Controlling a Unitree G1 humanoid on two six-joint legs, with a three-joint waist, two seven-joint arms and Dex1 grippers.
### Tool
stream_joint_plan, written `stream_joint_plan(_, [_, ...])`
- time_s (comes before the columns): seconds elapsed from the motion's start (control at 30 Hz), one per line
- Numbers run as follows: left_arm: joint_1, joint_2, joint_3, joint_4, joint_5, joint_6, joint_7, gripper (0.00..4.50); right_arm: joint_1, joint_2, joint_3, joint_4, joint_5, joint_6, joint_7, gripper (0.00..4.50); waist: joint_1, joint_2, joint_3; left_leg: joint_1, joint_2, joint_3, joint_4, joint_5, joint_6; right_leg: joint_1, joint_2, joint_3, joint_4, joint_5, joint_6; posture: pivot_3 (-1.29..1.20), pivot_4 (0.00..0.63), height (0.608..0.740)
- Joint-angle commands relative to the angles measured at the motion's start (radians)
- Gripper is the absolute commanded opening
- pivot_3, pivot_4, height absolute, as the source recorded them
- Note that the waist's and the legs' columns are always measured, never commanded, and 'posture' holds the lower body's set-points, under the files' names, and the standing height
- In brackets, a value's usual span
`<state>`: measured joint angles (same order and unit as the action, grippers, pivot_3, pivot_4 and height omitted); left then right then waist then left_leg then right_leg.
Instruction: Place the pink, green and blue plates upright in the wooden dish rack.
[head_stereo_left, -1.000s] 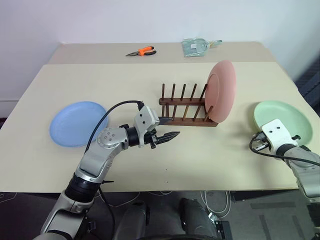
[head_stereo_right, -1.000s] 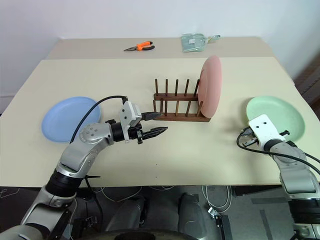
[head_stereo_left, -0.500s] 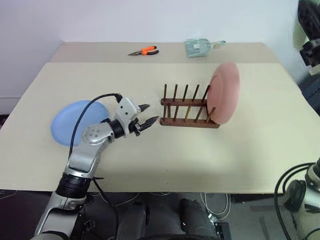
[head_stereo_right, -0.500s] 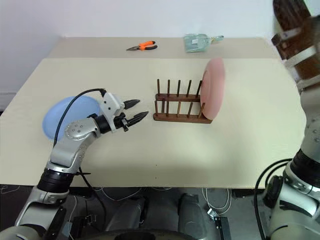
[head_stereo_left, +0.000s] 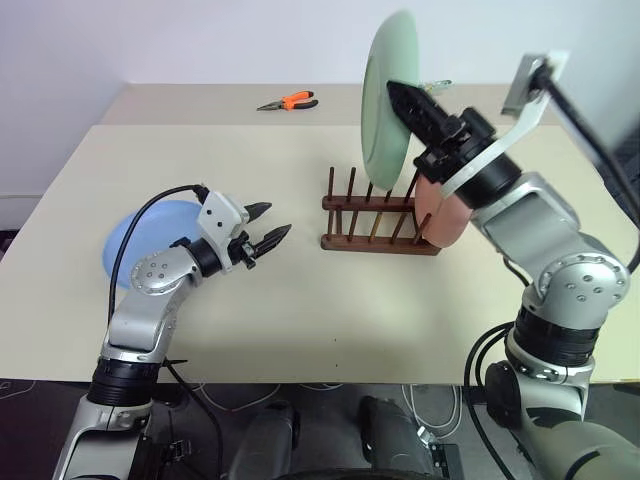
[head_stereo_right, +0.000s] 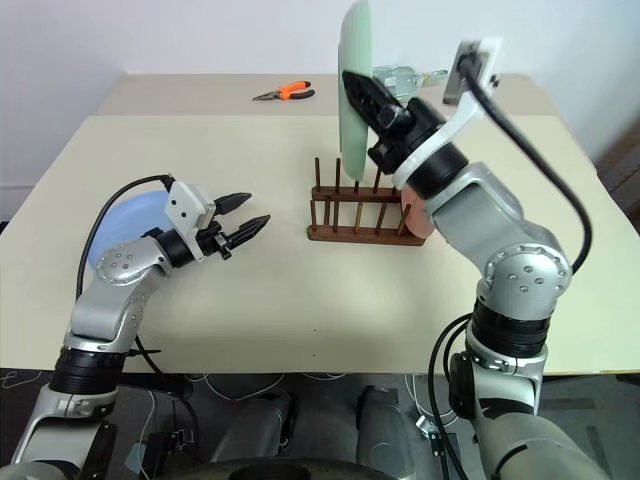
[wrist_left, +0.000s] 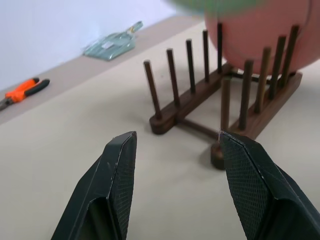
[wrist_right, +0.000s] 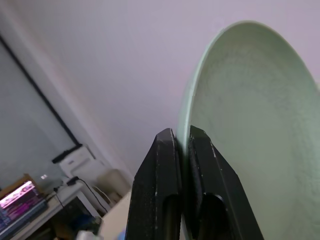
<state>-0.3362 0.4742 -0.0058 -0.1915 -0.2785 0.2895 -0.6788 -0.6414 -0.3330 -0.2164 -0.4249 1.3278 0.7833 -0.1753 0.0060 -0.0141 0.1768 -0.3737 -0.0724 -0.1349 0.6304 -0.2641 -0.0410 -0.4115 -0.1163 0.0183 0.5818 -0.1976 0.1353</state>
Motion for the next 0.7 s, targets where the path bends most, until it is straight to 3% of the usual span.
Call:
stream_joint_plan(0.03, [-0.018, 0.005, 0.016, -0.065, -0.024, 0.037, 0.011, 2.68, 0.009, -0.004, -0.013, -0.007, -0.014, -0.022, -0.016, 0.06, -0.003, 0.0, 0.0, 0.0, 0.0, 0.0, 0.0, 0.0, 0.0, 0.0, 0.0, 0.0, 0.0, 0.0, 0.0, 0.0, 0.15, 0.74])
stream_joint_plan(0.3, [-0.026, 0.009, 0.015, -0.09, -0.033, 0.081, 0.011, 2.68, 0.032, 0.021, -0.006, 0.043, -0.025, -0.02, -0.056, 0.06, -0.019, 0.0, 0.0, 0.0, 0.0, 0.0, 0.0, 0.0, 0.0, 0.0, 0.001, 0.0, 0.001, 0.0, 0.0, 0.0, 0.15, 0.74])
stream_joint_plan(0.4, [-0.021, 0.008, 0.016, -0.088, -0.041, 0.094, 0.005, 2.68, 0.012, 0.017, -0.003, 0.073, -0.065, -0.03, -0.045, 0.89, -0.019, 0.0, 0.0, 0.0, 0.001, 0.0, 0.0, 0.0, 0.0, 0.0, 0.001, 0.0, 0.001, 0.0, 0.0, 0.0, 0.15, 0.74])
stream_joint_plan(0.47, [-0.016, 0.009, 0.021, -0.087, -0.052, 0.109, 0.001, 2.68, -0.005, 0.003, 0.003, 0.073, -0.114, -0.041, -0.028, 1.87, -0.019, 0.0, 0.0, 0.0, 0.001, 0.0, 0.0, 0.0, 0.0, 0.0, 0.001, 0.0, 0.001, 0.0, 0.0, 0.0, 0.15, 0.74])
stream_joint_plan(0.53, [-0.009, 0.01, 0.039, -0.075, -0.059, 0.129, 0.015, 3.18, -0.026, -0.042, 0.017, 0.062, -0.214, -0.066, 0.01, 2.81, -0.019, 0.001, 0.001, 0.0, 0.0, 0.0, 0.0, 0.0, 0.0, 0.0, 0.001, 0.0, 0.0, 0.0, 0.0, 0.0, 0.15, 0.74])
stream_joint_plan(0.57, [-0.008, 0.008, 0.053, -0.064, -0.06, 0.134, 0.029, 3.4, -0.035, -0.072, 0.027, 0.056, -0.27, -0.08, 0.04, 2.9, -0.019, 0.001, 0.001, 0.0, 0.0, 0.0, 0.0, 0.0, 0.0, 0.0, 0.001, 0.0, 0.001, 0.0, 0.0, 0.0, 0.15, 0.74])
stream_joint_plan(0.63, [-0.019, -0.013, 0.1, -0.014, -0.042, 0.124, 0.101, 4.42, -0.058, -0.15, 0.048, 0.046, -0.384, -0.117, 0.116, 2.9, -0.019, 0.001, 0.001, 0.0, 0.0, 0.0, 0.0, 0.0, 0.0, -0.001, 0.001, 0.0, 0.0, 0.0, 0.0, 0.0, 0.15, 0.74])
stream_joint_plan(0.7, [-0.049, -0.038, 0.173, 0.068, -0.002, 0.111, 0.236, 4.47, -0.087, -0.22, 0.067, 0.041, -0.473, -0.161, 0.209, 2.9, -0.018, 0.001, 0.001, 0.0, 0.0, 0.0, 0.0, 0.0, 0.0, -0.001, 0.001, 0.0, 0.0, 0.0, 0.0, 0.0, 0.15, 0.74])
